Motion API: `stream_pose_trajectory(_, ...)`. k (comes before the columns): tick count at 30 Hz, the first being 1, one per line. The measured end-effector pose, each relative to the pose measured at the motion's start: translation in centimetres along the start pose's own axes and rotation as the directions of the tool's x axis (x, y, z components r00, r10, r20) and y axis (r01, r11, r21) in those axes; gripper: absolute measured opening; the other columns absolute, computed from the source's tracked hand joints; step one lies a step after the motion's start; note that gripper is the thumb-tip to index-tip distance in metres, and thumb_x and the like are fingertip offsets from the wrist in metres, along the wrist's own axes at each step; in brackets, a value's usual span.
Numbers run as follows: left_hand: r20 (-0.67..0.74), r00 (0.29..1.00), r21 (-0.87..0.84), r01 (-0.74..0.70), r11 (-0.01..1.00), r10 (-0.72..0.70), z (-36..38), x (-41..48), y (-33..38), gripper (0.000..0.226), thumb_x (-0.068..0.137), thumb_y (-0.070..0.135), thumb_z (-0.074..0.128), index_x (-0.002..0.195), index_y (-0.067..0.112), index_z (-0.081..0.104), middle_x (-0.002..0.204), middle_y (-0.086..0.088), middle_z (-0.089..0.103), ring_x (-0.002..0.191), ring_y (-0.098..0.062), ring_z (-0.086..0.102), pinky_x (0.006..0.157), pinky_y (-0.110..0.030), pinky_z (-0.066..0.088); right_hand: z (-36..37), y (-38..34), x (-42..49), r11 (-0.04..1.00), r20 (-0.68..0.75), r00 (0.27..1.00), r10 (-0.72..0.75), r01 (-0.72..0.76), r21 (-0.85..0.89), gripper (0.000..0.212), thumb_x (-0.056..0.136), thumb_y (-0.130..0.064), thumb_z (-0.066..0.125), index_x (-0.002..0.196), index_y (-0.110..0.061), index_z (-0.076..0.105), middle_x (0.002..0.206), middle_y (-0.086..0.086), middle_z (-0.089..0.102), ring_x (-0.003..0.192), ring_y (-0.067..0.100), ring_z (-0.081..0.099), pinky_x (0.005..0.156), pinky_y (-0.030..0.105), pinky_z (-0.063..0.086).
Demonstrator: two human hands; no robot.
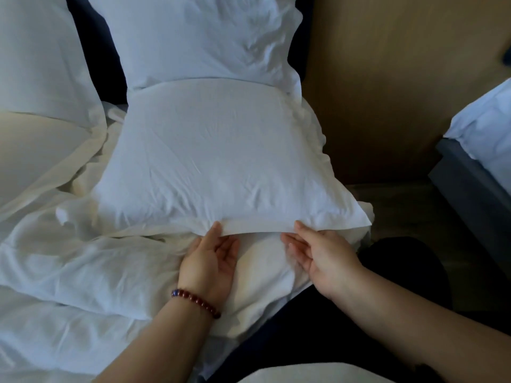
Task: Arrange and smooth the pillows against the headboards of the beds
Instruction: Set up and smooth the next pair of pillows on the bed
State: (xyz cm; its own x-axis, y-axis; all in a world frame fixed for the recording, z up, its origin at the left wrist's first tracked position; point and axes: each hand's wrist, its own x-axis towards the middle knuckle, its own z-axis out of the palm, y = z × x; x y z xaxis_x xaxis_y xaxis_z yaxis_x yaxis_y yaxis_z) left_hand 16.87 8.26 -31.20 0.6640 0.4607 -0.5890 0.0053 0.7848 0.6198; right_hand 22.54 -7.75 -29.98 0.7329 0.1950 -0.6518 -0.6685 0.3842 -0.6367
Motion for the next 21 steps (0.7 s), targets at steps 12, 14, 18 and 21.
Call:
stream_pose_trajectory(12,-0.12,0.992,-0.086,-0.058,0.995,0.047,-2.2,1.4,4.3,0.016,0.093,0.006,0.059,0.078,0.011,0.057,0.051,0.005,0.06,0.045,-0.005,0.061,0.055,-0.02,0.056,0.7,-0.8,-2.3,0.979,0.244,0.968,-0.052,0.098,-0.181,0.029,0.088,-0.024,0.063,0.112,-0.008,0.066,0.103,0.009,0.075,0.097,0.019,0.072,0.085,0.032,0.054)
stream_pose_trajectory(14,-0.116,0.992,-0.074,-0.057,0.996,0.049,-2.5,1.2,4.2,0.015,0.093,0.005,0.059,0.079,0.011,0.058,0.055,0.004,0.061,0.049,-0.006,0.063,0.062,-0.021,0.057,1.7,-0.5,-2.6,0.965,0.283,0.955,-0.085,0.15,-0.216,0.024,0.09,-0.019,0.062,0.11,-0.006,0.067,0.102,0.011,0.075,0.097,0.019,0.072,0.087,0.032,0.055)
stream_pose_trajectory(18,-0.095,0.994,-0.141,-0.071,0.987,0.057,-2.8,1.4,5.4,0.011,0.096,0.007,0.053,0.101,0.012,0.062,0.101,-0.004,0.065,0.092,-0.015,0.065,0.088,-0.028,0.051,6.0,0.2,-2.5,0.806,0.438,0.862,-0.257,0.441,-0.395,0.012,0.093,-0.012,0.062,0.1,-0.012,0.071,0.099,0.009,0.075,0.097,0.021,0.071,0.089,0.03,0.056)
stream_pose_trajectory(21,-0.115,0.992,-0.206,-0.067,0.976,0.044,-3.3,1.9,7.1,0.013,0.095,0.012,0.057,0.107,0.01,0.061,0.107,-0.007,0.066,0.096,-0.019,0.066,0.087,-0.031,0.053,10.5,-0.1,-1.9,0.463,0.652,0.654,-0.384,0.747,-0.477,0.012,0.091,-0.015,0.065,0.1,-0.018,0.073,0.097,-0.008,0.074,0.094,-0.001,0.067,0.086,0.015,0.049)
